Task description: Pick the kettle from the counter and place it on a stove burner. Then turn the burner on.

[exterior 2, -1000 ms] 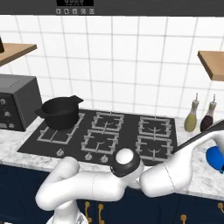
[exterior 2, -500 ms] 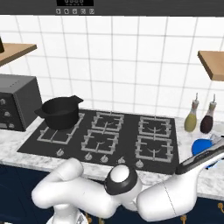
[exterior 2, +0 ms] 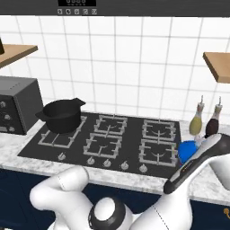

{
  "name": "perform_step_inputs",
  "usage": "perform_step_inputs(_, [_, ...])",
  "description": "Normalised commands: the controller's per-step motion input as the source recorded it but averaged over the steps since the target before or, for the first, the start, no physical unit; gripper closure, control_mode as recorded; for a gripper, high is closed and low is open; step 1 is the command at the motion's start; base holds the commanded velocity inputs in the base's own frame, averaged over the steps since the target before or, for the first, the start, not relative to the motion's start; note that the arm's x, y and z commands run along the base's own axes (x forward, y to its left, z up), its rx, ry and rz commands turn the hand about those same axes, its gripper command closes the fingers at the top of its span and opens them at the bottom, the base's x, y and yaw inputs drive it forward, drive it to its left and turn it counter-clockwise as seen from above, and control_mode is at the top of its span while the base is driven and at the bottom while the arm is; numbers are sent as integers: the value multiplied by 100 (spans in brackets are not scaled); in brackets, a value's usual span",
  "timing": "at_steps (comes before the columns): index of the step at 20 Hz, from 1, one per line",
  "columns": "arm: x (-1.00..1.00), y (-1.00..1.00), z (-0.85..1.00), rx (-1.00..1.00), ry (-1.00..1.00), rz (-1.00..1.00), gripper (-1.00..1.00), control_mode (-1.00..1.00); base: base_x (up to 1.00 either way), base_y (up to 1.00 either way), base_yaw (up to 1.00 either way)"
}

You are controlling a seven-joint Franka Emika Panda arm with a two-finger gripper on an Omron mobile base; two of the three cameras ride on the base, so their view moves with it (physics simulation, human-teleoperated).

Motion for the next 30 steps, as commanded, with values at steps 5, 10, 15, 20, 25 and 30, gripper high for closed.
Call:
perform_step_inputs(5, [57, 100, 2, -43, 10, -15, 100, -100, 0, 0, 0])
perform_step_inputs(10, [88, 100, 0, -32, 24, -20, 100, -100, 0, 0, 0])
perform_step_inputs(15, [76, 74, 0, -8, 37, -9, 100, -100, 0, 0, 0])
perform_step_inputs(20, [57, 0, -4, 0, 1, 0, 100, -100, 0, 0, 0])
perform_step_inputs(25, [98, -11, 0, 3, 0, 0, 100, -100, 0, 0, 0])
perform_step_inputs(30, [31, -25, -24, 0, 2, 0, 100, -100, 0, 0, 0])
